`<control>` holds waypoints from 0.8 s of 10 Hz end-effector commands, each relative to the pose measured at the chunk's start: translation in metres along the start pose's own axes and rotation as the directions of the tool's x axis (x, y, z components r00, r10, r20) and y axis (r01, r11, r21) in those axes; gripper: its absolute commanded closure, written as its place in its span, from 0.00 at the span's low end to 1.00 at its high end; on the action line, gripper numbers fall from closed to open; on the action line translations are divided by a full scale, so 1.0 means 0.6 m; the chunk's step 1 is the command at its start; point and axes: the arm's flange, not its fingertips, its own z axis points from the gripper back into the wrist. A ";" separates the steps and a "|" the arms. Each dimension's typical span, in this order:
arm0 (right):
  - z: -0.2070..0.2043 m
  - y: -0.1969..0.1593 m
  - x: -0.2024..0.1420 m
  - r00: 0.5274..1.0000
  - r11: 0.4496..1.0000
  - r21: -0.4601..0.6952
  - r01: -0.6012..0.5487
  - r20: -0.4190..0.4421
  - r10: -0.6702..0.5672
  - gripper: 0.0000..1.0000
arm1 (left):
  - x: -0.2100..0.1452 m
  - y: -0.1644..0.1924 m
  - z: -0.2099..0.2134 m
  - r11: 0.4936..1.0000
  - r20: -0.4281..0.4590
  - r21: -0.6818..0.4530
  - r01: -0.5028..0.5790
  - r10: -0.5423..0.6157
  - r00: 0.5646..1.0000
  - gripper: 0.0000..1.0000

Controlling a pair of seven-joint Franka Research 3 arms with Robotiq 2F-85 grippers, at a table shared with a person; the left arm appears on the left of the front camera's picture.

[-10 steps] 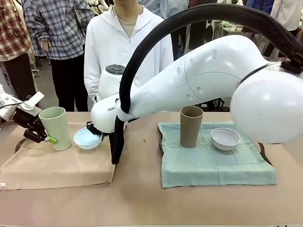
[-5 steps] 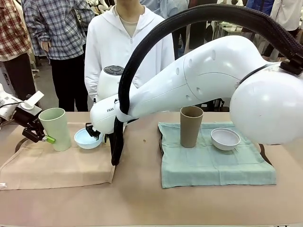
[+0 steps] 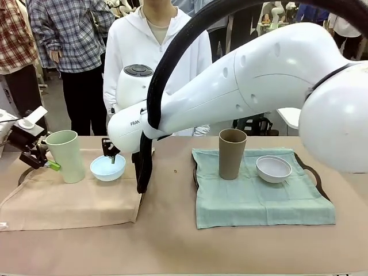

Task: Set up a tray with a mat and arrange the tableware.
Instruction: Place the Picnic Bowl and Reusable plastic cup back onto the Handle tray in front of the human's position.

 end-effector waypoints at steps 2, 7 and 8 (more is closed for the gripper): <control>0.040 -0.023 -0.039 1.000 0.993 -0.110 -0.029 -0.002 0.029 0.13 | 0.036 -0.039 0.052 0.997 -0.166 0.010 -0.074 0.075 0.983 0.00; 0.122 -0.046 -0.068 1.000 0.959 -0.282 0.002 -0.018 -0.007 0.13 | 0.132 -0.095 0.104 0.884 -0.345 0.307 -0.354 0.450 0.824 0.00; 0.145 -0.054 -0.074 1.000 0.954 -0.301 0.021 -0.006 -0.024 0.13 | 0.157 -0.104 0.107 0.832 -0.353 0.418 -0.364 0.518 0.779 0.00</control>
